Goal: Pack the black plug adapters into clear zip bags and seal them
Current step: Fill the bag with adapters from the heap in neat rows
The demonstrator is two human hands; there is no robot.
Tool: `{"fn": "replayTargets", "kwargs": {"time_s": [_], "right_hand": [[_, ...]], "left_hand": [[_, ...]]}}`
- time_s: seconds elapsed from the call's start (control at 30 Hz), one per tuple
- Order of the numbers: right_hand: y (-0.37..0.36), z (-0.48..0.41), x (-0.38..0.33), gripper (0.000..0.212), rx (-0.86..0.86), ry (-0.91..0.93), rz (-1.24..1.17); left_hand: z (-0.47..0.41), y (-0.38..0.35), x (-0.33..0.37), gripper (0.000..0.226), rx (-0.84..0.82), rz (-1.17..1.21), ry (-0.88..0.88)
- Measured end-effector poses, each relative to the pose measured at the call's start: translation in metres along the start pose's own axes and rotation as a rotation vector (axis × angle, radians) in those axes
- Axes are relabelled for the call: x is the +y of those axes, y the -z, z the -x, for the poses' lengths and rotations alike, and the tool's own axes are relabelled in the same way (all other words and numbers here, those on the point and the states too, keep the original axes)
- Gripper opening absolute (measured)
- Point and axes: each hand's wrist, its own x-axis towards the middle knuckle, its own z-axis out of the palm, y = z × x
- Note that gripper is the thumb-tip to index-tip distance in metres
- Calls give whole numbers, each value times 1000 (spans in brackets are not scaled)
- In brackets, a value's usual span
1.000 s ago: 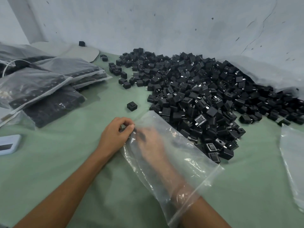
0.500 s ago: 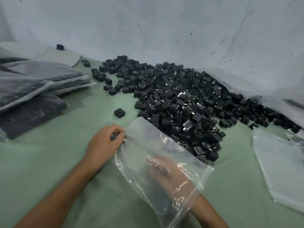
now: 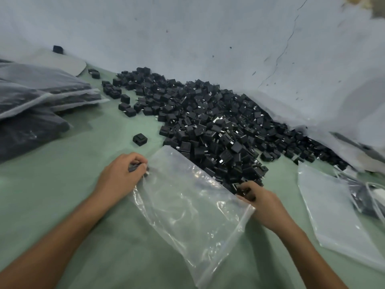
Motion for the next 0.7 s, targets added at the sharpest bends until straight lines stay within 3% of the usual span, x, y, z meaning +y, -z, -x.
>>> {"fn": "replayTargets", "kwargs": {"time_s": [0.13,0.27,0.37,0.5,0.6,0.7], "right_hand": [[0,8,3,23,86,-34,-54],[22,59,13,12,274,-128,-516],[27,109,13,25,62,-149,-778],[-7,130,-25,24,-327,-153,-983],[-39,108,-53,29,-421,-269,-1334],[-56,72,-80,31,-490,-270,-1660]], "left_hand": [[-2,0,0,9,-11,7,-8],[-1,1,1,12,-19,17,-4],[-1,0,2,13,-10,21,-1],[0,0,4,11,-18,43,19],[2,0,4,12,-26,59,22],[1,0,4,10,-25,67,25]]}}
